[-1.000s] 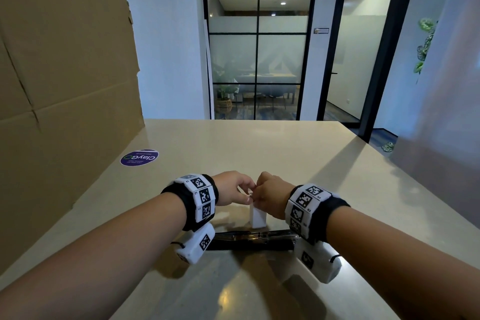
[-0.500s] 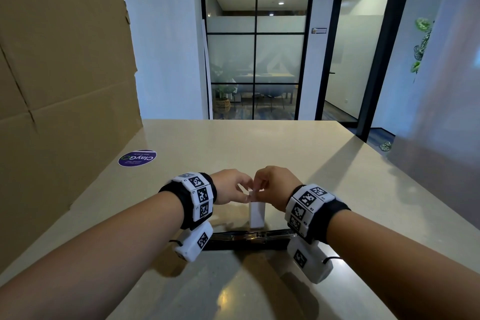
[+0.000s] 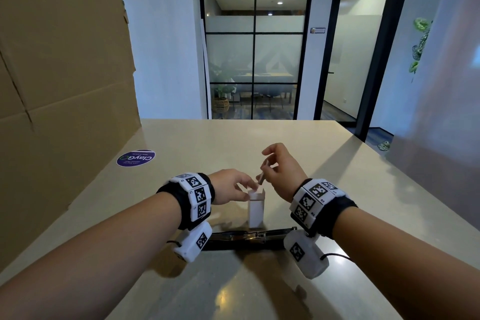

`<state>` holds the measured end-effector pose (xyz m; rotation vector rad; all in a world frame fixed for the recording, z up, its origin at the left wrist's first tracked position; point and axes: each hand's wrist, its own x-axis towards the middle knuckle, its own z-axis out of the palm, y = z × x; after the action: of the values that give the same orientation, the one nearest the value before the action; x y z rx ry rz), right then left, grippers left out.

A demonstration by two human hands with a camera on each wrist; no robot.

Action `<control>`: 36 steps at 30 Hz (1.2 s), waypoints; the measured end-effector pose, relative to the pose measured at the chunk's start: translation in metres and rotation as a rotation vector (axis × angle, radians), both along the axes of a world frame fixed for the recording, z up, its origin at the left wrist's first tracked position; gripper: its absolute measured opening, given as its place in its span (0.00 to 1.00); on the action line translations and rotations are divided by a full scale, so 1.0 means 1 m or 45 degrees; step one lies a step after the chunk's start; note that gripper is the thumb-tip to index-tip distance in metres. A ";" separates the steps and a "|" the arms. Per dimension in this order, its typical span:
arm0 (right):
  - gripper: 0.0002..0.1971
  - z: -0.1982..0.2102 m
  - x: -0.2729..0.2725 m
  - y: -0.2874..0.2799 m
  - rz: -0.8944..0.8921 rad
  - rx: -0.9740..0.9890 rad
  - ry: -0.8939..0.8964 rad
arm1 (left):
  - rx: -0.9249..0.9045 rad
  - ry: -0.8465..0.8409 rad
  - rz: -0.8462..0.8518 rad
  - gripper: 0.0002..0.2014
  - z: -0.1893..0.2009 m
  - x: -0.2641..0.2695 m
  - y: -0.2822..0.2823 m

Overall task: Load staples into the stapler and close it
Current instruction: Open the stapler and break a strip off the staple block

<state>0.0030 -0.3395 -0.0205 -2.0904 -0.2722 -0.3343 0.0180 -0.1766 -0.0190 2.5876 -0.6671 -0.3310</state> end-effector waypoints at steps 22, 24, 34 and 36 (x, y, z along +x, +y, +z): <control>0.19 -0.017 0.001 -0.010 -0.036 -0.501 0.358 | -0.223 0.095 0.176 0.25 -0.013 0.002 -0.009; 0.22 -0.015 0.001 -0.009 0.014 -0.517 0.338 | -0.256 0.145 0.187 0.17 -0.012 0.000 -0.012; 0.12 -0.012 -0.009 -0.008 0.125 -0.642 0.237 | -0.202 0.202 0.158 0.19 -0.010 -0.002 -0.007; 0.14 -0.012 -0.009 -0.009 0.128 -0.627 0.243 | -0.194 0.173 0.171 0.18 -0.011 -0.002 -0.009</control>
<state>-0.0064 -0.3484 -0.0329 -2.5594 -0.3718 -0.0008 0.0156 -0.1853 -0.0304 2.4252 -0.4505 -0.3928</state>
